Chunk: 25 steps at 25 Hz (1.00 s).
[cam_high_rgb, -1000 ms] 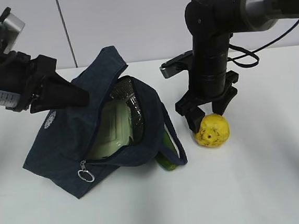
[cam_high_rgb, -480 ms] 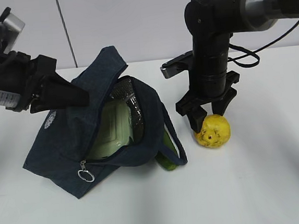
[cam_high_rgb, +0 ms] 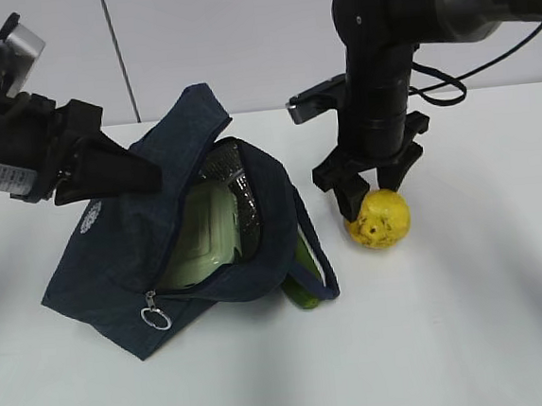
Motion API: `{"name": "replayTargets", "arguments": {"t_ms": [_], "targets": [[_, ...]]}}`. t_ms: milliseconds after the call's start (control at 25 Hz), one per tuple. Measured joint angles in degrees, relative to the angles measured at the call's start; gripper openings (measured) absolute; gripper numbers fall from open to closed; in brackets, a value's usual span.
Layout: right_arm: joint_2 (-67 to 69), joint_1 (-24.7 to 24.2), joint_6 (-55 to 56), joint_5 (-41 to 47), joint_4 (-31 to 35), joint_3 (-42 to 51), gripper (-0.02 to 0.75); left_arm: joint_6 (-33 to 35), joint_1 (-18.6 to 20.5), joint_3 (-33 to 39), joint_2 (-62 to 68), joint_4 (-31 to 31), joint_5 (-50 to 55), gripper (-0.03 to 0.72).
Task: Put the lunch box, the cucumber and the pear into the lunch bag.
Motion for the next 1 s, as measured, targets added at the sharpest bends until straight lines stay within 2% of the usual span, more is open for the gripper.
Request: {"name": "replayTargets", "arguments": {"t_ms": [240,520,800,1000], "targets": [[0.0,0.0,0.0,0.1,1.2,-5.9,0.506,0.0,0.0,0.0,0.0,0.0,0.0,0.001],[-4.5,0.0,0.1,0.6,4.4,-7.1,0.494,0.0,0.0,0.0,0.0,0.4,-0.1,0.001],[-10.1,0.0,-2.0,1.2,13.6,-7.4,0.491,0.0,0.0,0.0,0.0,2.8,-0.1,0.001],[-11.2,0.1,-6.0,1.5,24.3,-7.5,0.491,0.0,0.0,0.0,0.0,2.8,0.0,0.001]]}}
